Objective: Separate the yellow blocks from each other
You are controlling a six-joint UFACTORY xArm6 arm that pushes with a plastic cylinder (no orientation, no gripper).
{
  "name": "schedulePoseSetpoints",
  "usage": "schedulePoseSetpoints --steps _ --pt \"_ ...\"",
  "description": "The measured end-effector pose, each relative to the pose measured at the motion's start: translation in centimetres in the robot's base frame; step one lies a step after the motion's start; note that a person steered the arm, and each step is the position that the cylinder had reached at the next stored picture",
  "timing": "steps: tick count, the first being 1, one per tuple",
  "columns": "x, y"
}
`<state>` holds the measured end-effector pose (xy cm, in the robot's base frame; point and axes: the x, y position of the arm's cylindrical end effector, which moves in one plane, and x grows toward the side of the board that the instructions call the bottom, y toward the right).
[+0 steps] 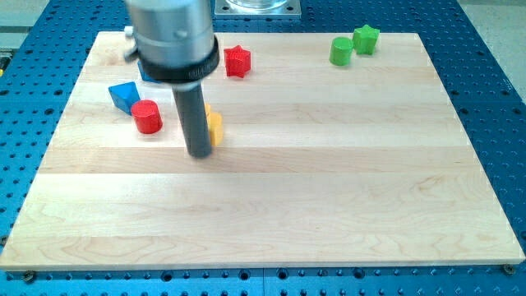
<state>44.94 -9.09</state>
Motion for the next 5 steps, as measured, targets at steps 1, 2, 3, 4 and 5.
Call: schedulePoseSetpoints --steps 1,2,3,4,5 --pt "2.5 2.0" --pt "-4.6 3.0" --pt "-7.2 3.0" --pt "-8.0 2.6" --pt "-9.9 0.2"
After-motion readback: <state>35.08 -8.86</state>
